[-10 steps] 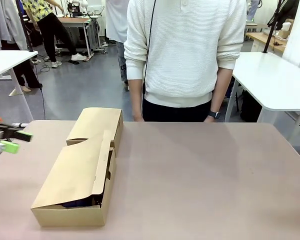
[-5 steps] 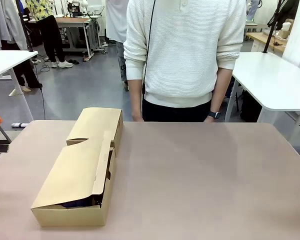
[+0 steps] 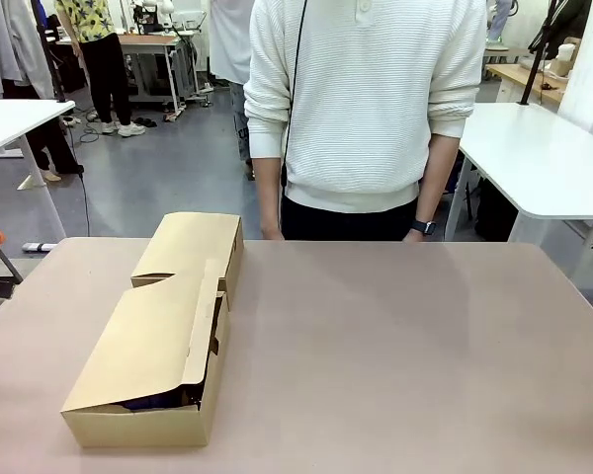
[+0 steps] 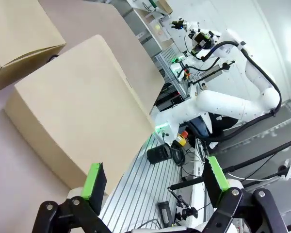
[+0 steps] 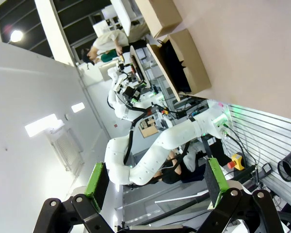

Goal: Place items inside the box.
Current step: Close the lid of the Mailer Box closest to the robot.

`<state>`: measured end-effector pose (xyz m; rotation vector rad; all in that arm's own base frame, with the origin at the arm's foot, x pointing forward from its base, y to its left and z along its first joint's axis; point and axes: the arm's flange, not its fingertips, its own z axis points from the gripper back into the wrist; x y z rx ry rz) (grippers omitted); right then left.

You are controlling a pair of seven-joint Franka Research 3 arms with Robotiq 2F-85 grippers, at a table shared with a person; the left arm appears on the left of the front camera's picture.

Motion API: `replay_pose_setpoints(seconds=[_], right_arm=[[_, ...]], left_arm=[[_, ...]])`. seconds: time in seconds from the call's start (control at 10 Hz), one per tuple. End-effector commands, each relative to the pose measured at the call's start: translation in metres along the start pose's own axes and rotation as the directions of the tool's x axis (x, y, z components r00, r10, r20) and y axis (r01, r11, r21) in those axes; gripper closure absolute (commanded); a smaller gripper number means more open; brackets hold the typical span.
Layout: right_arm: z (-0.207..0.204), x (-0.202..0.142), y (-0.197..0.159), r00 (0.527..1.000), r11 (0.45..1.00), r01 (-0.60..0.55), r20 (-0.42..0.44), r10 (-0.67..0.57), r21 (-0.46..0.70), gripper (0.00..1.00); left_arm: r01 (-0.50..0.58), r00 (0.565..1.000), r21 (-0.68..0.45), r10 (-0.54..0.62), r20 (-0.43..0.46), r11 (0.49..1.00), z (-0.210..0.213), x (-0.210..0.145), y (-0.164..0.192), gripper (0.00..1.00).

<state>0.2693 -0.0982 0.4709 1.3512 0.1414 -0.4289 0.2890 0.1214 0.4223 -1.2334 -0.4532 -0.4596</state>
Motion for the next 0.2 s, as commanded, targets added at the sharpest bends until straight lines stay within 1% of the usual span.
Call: replay_pose_setpoints(seconds=[0.0, 0.1], right_arm=[[0.0, -0.002, 0.0055, 1.0, 1.0, 0.011, 0.002, -0.011, 0.022, 0.0], [0.0, -0.002, 0.0055, 1.0, 1.0, 0.011, 0.002, -0.011, 0.022, 0.0]], left_arm=[[0.01, 1.0, -0.01, -0.01, -0.003, 1.0, 0.0004, -0.0047, 0.0017, 0.0], [0.01, 1.0, -0.01, -0.01, -0.003, 1.0, 0.0004, -0.0047, 0.0017, 0.0]])
